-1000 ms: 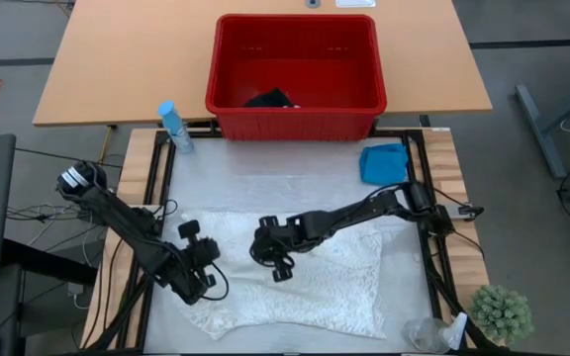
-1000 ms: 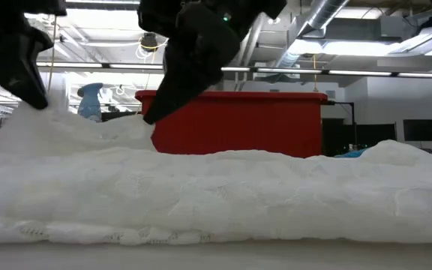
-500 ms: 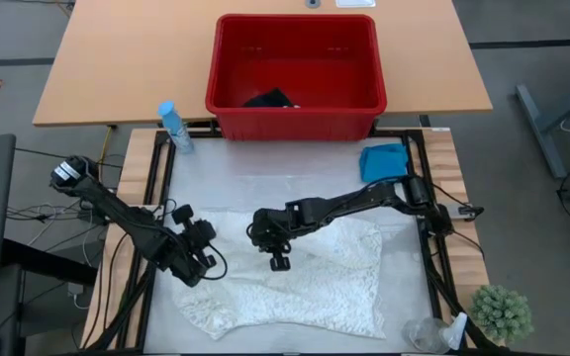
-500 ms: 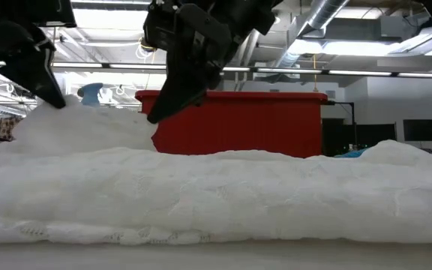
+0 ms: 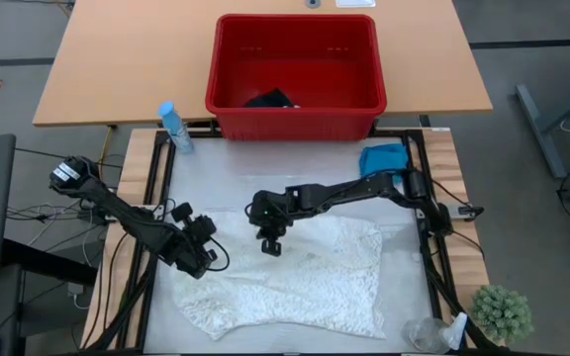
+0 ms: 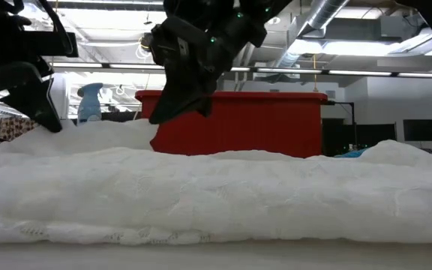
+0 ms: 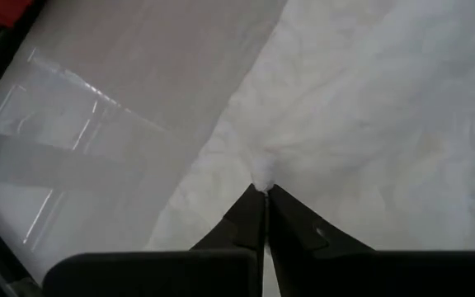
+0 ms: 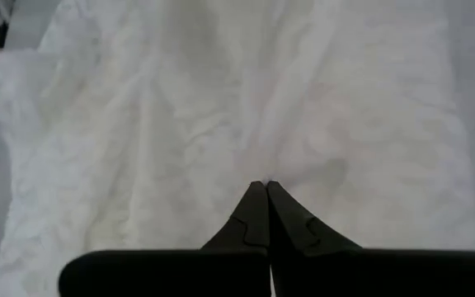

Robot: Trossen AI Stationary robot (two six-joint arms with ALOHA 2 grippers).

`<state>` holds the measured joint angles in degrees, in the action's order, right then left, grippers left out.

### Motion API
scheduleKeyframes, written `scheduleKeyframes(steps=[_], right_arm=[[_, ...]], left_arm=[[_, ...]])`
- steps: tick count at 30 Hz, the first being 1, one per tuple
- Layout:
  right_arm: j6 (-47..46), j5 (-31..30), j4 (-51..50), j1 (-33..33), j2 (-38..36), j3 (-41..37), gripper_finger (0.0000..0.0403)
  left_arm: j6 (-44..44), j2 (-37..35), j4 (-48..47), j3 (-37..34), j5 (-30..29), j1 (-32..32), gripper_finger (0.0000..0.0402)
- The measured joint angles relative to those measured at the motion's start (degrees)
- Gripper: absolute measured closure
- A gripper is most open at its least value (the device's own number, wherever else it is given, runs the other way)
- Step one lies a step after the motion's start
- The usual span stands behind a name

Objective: Fold laundry
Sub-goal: Fold the white blouse

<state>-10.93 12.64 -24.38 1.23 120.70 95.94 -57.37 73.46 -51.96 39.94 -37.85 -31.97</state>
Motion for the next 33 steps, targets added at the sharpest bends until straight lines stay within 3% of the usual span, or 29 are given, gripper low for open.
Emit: scheduleKeyframes(steps=[9,22,33], right_arm=[[-1.2,0.4,0.0,-1.6,0.3,0.0,0.0382],[-2.5,-2.5,-0.7,-3.8,0.4,0.0,0.0318],[-0.6,-1.8,-5.9,-6.0,0.4,0.0,0.0200]], left_arm=[[-0.8,0.0,-0.1,0.0,-0.6,0.2,0.0401],[-1.7,0.0,-1.0,0.0,-0.8,4.0,0.0402],[-5.6,0.0,-3.7,0.0,-0.2,4.5,0.0402]])
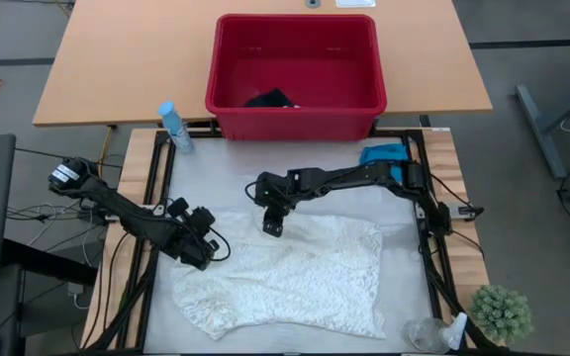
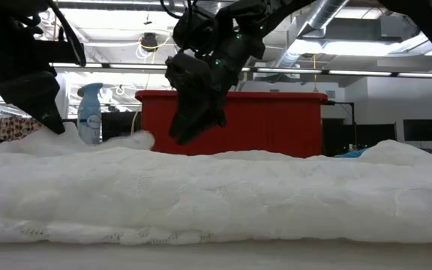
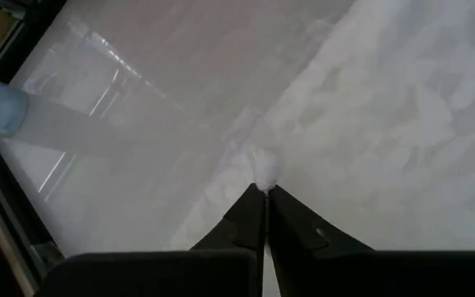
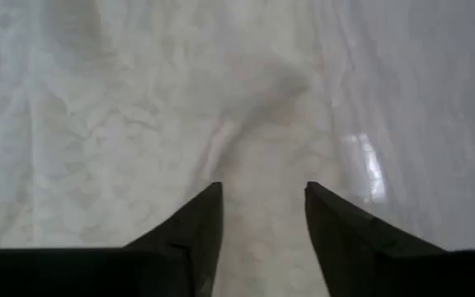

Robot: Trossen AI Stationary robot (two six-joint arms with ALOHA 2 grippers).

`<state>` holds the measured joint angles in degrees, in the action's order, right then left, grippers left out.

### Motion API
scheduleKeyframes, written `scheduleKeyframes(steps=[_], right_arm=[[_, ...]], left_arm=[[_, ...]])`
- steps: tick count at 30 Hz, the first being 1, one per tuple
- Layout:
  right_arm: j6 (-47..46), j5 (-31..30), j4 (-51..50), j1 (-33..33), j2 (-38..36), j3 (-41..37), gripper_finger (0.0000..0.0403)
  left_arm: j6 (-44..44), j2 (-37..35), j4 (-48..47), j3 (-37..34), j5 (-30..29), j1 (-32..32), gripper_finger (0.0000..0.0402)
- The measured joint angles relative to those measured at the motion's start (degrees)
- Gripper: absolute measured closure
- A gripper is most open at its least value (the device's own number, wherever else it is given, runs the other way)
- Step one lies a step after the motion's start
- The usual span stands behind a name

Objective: Fold laundry
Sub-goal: Fold the white blouse

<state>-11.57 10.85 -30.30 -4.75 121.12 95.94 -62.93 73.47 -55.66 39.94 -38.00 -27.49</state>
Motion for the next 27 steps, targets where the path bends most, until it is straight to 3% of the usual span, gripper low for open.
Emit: scheduleKeyframes(steps=[5,14,27], right_arm=[[-0.1,-2.4,1.6,2.1,0.0,0.0,0.0161],[-0.5,-11.9,6.8,5.5,1.0,0.0,0.0158],[0.5,-12.1,16.1,7.6,3.0,0.0,0.0158]], left_arm=[[-0.7,0.0,0.1,0.0,0.0,0.0,0.0401],[-0.2,0.0,0.1,0.0,1.8,0.0,0.0401],[-0.8,0.0,0.2,0.0,2.0,0.0,0.0397]])
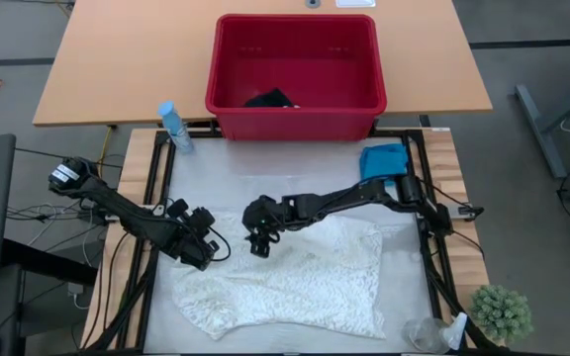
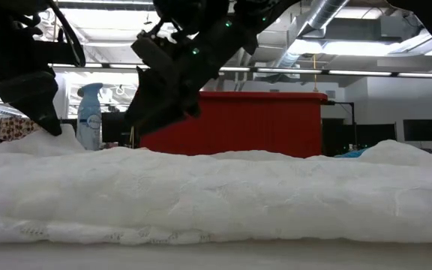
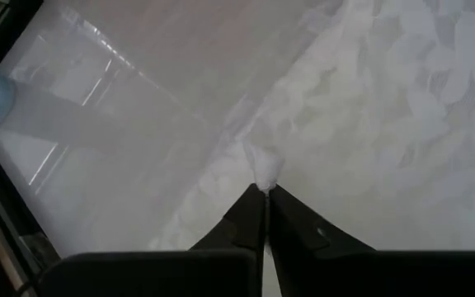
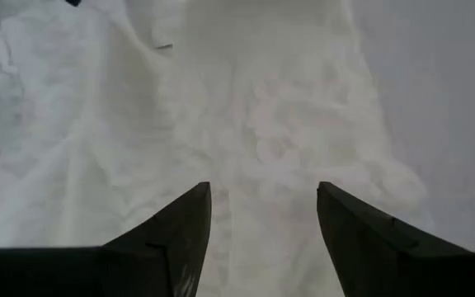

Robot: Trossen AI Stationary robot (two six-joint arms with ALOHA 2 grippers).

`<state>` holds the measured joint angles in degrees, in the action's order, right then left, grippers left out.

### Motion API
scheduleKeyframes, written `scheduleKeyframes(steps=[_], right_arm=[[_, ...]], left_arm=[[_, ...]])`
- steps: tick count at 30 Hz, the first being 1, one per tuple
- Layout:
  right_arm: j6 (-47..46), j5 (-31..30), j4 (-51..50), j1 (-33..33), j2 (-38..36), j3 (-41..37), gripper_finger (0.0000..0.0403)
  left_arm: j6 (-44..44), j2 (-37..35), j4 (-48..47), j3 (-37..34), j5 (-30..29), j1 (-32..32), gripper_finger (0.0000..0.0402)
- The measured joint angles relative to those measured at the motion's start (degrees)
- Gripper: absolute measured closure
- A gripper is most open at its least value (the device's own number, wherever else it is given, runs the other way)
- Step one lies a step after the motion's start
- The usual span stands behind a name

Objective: Fold laundry
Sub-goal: Fold the white blouse

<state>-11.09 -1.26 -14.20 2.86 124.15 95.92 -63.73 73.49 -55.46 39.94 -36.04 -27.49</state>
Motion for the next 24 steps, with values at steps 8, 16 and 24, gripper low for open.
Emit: scheduleKeyframes(steps=[8,16,24], right_arm=[[1.0,-1.9,-0.3,-0.9,0.0,-0.1,0.0159],[0.6,-1.8,0.9,-1.2,2.2,-0.4,0.0159],[0.4,-1.7,-1.6,-1.0,4.3,-0.5,0.0159]], left_arm=[[-0.6,-0.8,-1.1,1.6,2.6,-0.1,0.0361],[-2.5,-4.5,-3.7,3.4,3.0,-0.1,0.0337],[-9.2,-7.8,7.5,0.1,-6.5,-4.2,0.0335]])
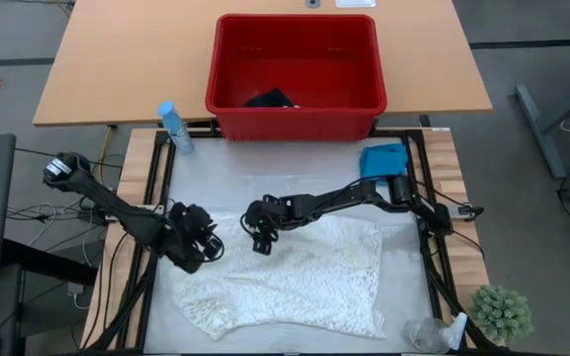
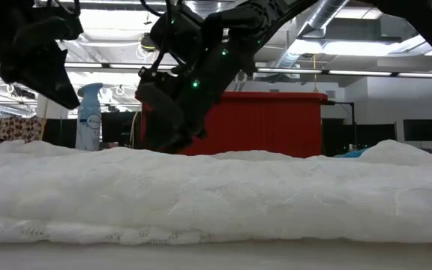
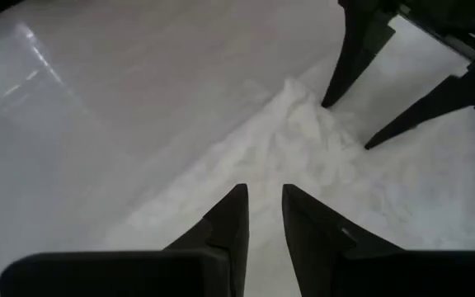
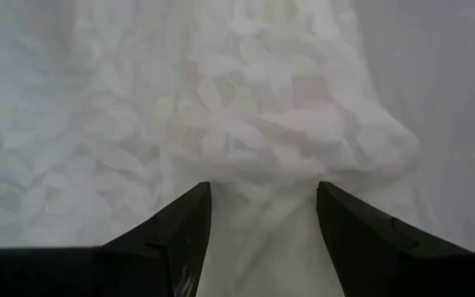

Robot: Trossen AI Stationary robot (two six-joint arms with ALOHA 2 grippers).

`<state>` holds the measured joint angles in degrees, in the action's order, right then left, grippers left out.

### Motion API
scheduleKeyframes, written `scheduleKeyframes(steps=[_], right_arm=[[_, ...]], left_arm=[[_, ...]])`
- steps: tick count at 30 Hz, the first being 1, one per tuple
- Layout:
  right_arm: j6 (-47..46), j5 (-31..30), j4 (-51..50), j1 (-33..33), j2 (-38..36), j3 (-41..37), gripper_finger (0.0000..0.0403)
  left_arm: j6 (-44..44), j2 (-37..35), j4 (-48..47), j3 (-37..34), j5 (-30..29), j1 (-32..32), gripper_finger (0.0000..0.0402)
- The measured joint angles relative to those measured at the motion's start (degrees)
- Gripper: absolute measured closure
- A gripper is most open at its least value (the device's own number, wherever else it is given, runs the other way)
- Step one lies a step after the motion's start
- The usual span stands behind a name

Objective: Fold laundry
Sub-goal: Fold the white blouse

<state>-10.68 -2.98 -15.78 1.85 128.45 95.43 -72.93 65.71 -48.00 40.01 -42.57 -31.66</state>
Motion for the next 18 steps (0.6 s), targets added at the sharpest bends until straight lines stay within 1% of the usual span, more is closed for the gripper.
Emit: scheduleKeyframes(steps=[2,7,9,14,18], right_arm=[[0.0,0.0,-0.5,0.0,0.2,0.0,0.0159],[0.0,0.0,-0.5,0.0,0.3,0.0,0.0159],[0.1,0.0,-1.3,0.0,0.3,0.0,0.0159],[0.9,0.0,-4.1,0.0,0.3,0.0,0.0159],[1.7,0.1,-4.5,0.0,0.2,0.0,0.0159]], left_arm=[[-1.6,0.0,3.4,-2.3,-0.2,-0.6,0.0335],[-4.4,0.7,16.6,-10.5,0.0,-1.1,0.0335],[-6.3,0.7,20.2,-13.5,0.5,-1.1,0.0335],[-12.1,0.7,23.1,-18.3,1.9,-1.1,0.0335],[-13.4,0.7,25.8,-20.2,2.2,-1.1,0.0336]])
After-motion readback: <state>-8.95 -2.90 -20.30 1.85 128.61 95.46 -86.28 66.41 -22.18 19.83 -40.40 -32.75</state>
